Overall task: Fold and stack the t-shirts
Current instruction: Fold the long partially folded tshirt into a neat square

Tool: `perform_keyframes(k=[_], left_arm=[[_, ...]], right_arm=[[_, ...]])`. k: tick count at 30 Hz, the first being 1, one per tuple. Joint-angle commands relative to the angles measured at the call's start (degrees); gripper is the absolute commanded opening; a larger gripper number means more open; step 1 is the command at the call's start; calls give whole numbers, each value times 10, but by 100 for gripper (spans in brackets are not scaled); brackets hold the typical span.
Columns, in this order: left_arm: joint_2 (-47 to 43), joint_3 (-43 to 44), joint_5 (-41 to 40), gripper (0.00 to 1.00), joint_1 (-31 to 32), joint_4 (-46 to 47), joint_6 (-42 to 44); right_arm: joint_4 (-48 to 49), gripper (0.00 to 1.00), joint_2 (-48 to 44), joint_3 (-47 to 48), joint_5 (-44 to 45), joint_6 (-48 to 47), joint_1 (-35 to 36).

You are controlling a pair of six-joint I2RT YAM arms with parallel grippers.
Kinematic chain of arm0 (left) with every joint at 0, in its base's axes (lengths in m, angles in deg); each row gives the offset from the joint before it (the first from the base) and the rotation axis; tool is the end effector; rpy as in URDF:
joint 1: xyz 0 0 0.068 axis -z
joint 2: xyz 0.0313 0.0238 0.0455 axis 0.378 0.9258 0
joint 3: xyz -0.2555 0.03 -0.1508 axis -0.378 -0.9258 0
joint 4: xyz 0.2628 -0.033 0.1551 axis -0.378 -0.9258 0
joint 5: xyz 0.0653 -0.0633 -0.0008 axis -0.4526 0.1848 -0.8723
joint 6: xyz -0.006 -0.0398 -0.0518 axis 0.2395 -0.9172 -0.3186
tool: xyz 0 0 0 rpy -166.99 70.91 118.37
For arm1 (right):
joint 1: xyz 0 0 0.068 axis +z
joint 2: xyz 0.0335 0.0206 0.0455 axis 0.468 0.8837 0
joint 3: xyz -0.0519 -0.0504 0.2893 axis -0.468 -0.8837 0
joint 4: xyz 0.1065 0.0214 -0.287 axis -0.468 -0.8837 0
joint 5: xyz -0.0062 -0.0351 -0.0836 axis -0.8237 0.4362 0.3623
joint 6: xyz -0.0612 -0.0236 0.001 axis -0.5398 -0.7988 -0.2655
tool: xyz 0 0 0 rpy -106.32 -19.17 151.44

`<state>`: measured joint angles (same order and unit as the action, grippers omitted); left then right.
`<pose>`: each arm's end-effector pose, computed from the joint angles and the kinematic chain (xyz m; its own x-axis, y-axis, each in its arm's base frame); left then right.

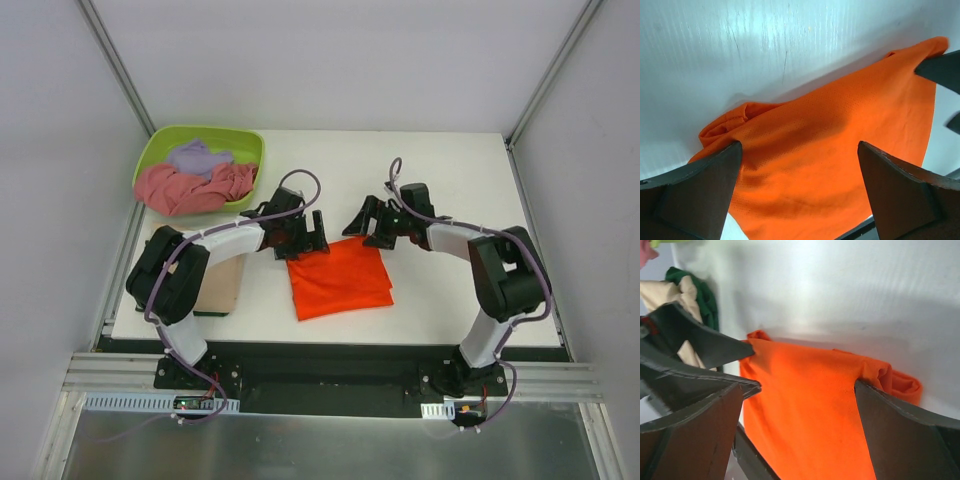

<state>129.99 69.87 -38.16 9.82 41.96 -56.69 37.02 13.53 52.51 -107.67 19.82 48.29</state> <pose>0.3422 -0.2260 0.1641 -0.8810 -0.1630 -0.4441 0.1116 0.8407 -0.5299 0.3716 0.1689 0.1625 -0.7706 0.0438 -0.6359 -0.4639 0.6457 0.6066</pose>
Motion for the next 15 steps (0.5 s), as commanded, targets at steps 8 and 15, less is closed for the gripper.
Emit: perform_keyframes(k=[8,15], left_arm=[[48,44,-36,99,-11,-35,37],[-36,117,-6,99,-9,-38,73]], right_arm=[[14,96,70,19,30,-3,-21],[-182,96,-131,69,131,-124,-15]])
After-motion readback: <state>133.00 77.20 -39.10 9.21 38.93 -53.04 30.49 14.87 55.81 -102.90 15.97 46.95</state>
